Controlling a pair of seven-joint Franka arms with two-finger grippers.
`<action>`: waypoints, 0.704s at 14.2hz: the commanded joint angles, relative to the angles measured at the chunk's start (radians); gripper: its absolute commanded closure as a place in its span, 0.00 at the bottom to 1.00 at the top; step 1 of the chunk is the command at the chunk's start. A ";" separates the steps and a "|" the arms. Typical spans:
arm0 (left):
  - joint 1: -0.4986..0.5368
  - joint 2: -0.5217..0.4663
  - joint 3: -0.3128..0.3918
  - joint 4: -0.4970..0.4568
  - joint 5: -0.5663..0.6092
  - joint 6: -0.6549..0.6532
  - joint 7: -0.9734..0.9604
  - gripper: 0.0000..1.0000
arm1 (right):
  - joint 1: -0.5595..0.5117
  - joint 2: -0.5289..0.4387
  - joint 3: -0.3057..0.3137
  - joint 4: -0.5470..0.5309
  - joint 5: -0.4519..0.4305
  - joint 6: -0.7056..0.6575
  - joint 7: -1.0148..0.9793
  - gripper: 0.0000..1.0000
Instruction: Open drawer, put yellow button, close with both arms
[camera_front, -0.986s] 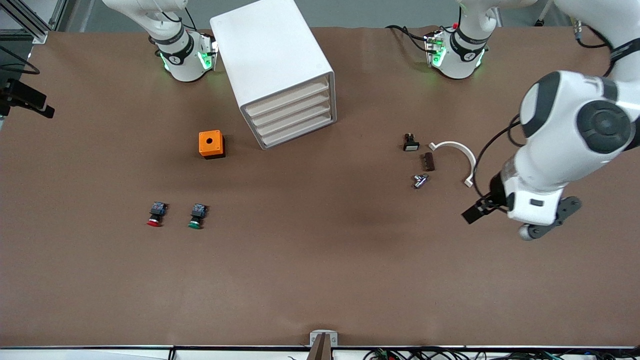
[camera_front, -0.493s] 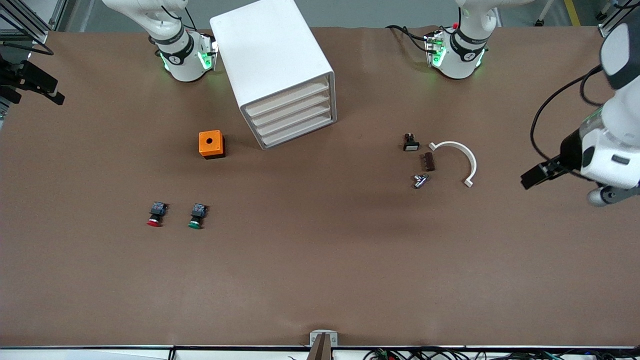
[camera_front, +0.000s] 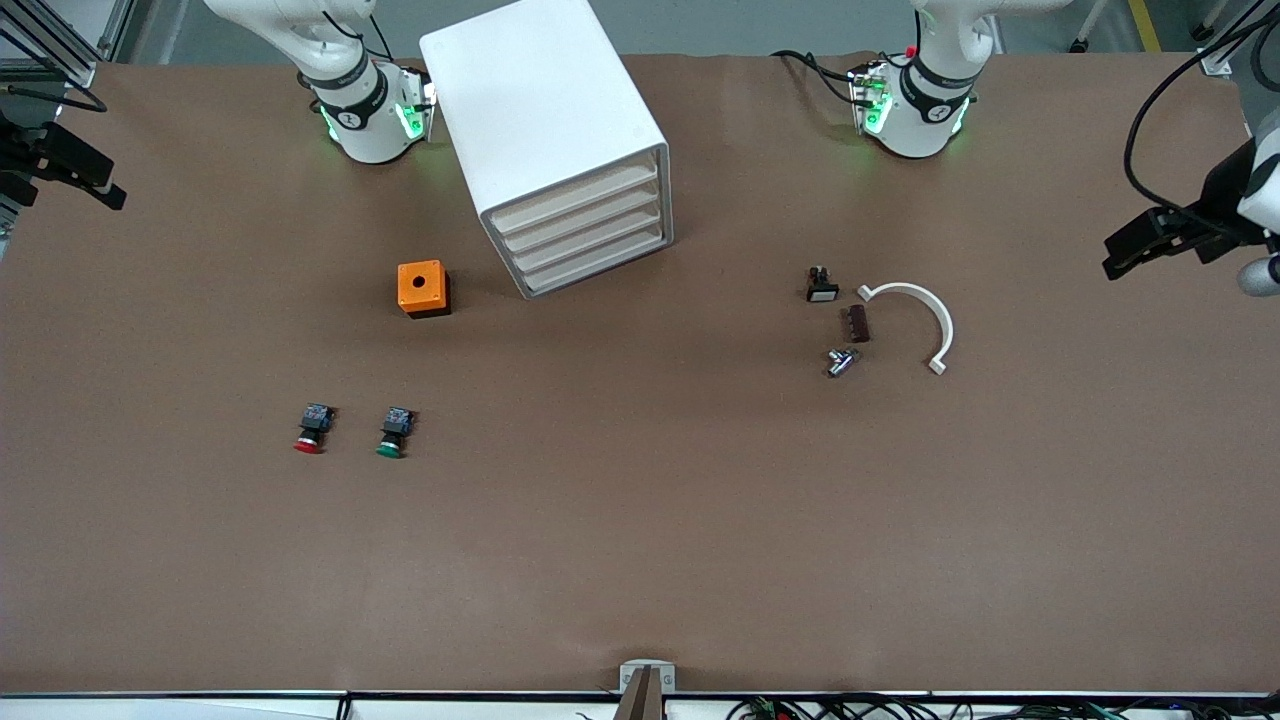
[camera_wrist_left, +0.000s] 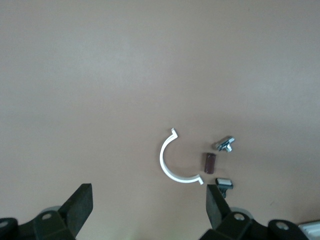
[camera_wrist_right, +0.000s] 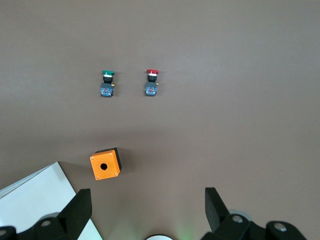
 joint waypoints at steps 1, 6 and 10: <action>-0.011 -0.031 0.006 -0.036 -0.013 -0.012 0.022 0.00 | 0.003 -0.018 0.000 -0.008 -0.013 -0.009 -0.007 0.00; -0.010 -0.071 0.000 -0.074 -0.014 -0.006 0.022 0.00 | 0.003 -0.018 0.004 -0.005 -0.013 -0.001 -0.006 0.00; -0.013 -0.076 -0.006 -0.077 -0.014 -0.008 0.024 0.00 | 0.003 -0.016 0.004 -0.003 -0.013 -0.003 -0.006 0.00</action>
